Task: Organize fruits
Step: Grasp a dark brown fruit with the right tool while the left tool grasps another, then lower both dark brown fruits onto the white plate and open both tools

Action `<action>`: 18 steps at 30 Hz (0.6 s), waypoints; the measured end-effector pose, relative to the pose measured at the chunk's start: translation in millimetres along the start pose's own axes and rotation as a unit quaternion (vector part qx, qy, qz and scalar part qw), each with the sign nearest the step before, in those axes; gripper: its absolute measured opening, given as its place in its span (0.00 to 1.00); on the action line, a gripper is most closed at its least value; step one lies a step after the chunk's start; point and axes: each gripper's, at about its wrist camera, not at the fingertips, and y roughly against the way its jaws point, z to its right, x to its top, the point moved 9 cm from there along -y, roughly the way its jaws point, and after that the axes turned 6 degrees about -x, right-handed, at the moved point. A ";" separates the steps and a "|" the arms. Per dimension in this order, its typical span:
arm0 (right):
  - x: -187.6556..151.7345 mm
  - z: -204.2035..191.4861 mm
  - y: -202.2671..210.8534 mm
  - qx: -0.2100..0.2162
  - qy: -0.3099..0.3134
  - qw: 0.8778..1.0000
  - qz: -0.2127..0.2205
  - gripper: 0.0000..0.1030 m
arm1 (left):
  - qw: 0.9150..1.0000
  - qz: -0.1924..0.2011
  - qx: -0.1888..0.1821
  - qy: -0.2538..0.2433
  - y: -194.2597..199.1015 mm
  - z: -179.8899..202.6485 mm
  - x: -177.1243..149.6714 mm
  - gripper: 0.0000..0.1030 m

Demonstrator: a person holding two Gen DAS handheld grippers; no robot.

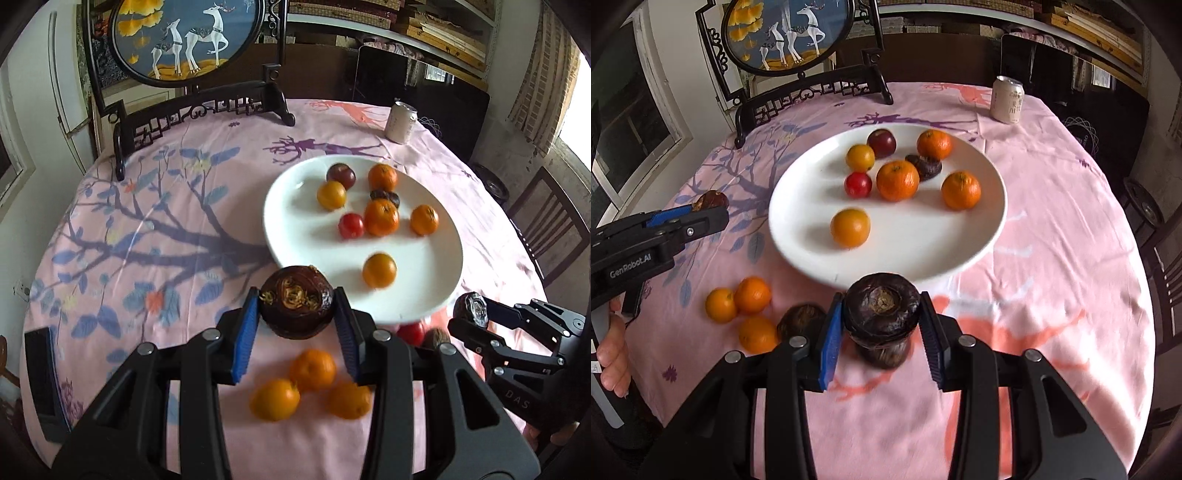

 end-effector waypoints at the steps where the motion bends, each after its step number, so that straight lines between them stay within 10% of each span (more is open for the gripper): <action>1: 16.7 5.5 -5.8 -0.008 0.002 1.000 0.005 0.39 | 1.000 -0.007 -0.003 0.004 -11.0 -1.0 15.1 0.39; 7: 92.8 38.4 -52.0 -0.043 0.005 0.999 0.019 0.39 | 0.999 -0.028 0.018 0.019 -73.8 -10.7 76.6 0.39; 16: 113.5 51.7 -95.4 -0.047 -0.003 0.999 -0.014 0.39 | 0.998 -0.060 0.018 0.023 -118.9 -11.1 87.8 0.40; 18: 112.1 53.7 -97.5 -0.049 -0.008 0.999 -0.020 0.59 | 0.998 -0.060 0.020 0.020 -120.6 -10.2 87.8 0.47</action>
